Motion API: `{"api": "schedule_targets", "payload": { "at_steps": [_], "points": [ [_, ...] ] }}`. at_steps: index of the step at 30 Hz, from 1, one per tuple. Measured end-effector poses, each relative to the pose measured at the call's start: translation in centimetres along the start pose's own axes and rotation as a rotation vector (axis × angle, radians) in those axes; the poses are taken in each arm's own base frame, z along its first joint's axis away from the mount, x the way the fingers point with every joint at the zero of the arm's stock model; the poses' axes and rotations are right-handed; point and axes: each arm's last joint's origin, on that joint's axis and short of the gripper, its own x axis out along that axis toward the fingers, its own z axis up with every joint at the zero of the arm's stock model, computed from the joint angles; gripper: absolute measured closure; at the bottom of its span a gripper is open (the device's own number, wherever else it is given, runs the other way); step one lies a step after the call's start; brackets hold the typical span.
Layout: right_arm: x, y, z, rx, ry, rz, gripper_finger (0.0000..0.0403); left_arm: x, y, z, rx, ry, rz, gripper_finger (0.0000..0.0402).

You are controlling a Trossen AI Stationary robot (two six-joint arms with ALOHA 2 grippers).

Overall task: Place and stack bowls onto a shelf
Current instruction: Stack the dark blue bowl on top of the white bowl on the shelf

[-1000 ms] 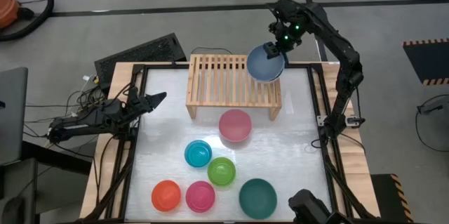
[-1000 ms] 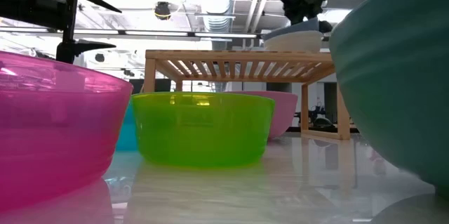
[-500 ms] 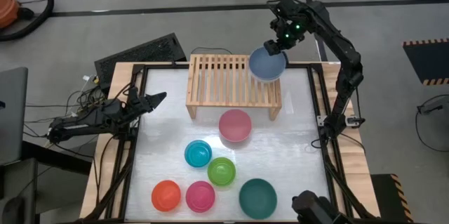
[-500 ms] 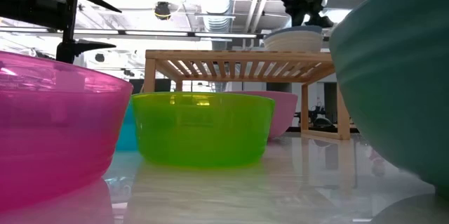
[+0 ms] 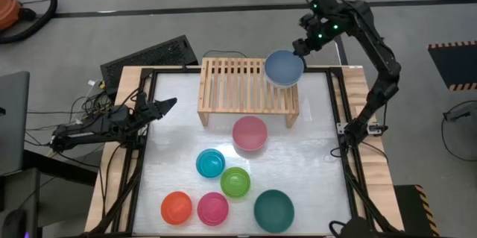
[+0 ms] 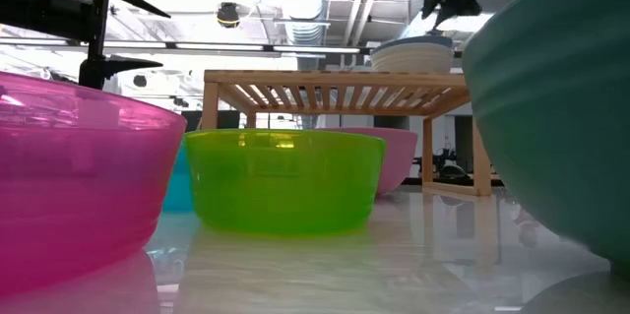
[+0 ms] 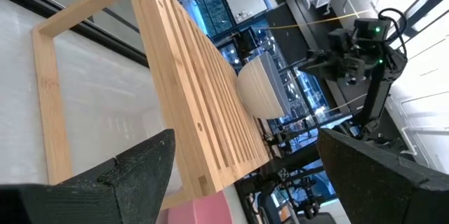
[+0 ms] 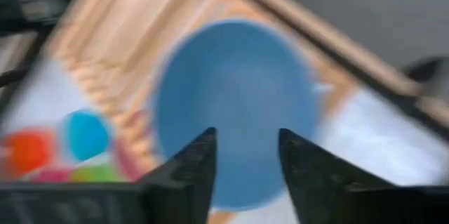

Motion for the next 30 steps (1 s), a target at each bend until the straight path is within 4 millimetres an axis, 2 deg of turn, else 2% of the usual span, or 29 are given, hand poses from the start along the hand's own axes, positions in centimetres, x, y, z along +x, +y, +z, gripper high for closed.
{"api": "schedule_targets", "payload": {
  "at_steps": [3,5,6,9,16,20,25,30],
  "points": [
    [0.1,-0.4,0.1,-0.018,0.014,0.123,0.0308,0.0,0.0,0.0,0.001,0.001,0.002,0.0069],
    [0.6,-1.1,0.1,-0.007,0.036,0.118,0.0367,0.0,0.1,0.0,0.003,0.002,0.005,0.0069],
    [1.1,-1.5,0.0,0.001,0.052,0.113,0.0381,0.0,0.1,0.0,0.005,0.004,0.008,0.0069],
    [2.1,-3.0,-0.2,0.046,0.096,0.098,0.0378,0.0,0.2,-0.1,0.005,0.007,0.015,0.0069],
    [2.5,-5.2,-1.8,0.077,0.090,0.106,0.0385,0.0,0.2,-0.1,0.002,0.006,0.018,0.0069],
    [2.7,-5.3,-2.3,0.069,0.061,0.123,0.0385,0.0,0.2,0.0,-0.013,-0.023,0.032,0.0069],
    [3.3,-5.5,-2.1,0.060,0.034,0.157,0.0385,0.0,0.3,0.1,-0.015,-0.048,0.044,0.0069],
    [5.0,-6.2,-2.2,0.084,0.089,0.159,0.0385,0.0,0.3,0.1,-0.015,-0.048,0.043,0.0069]
  ]
}}
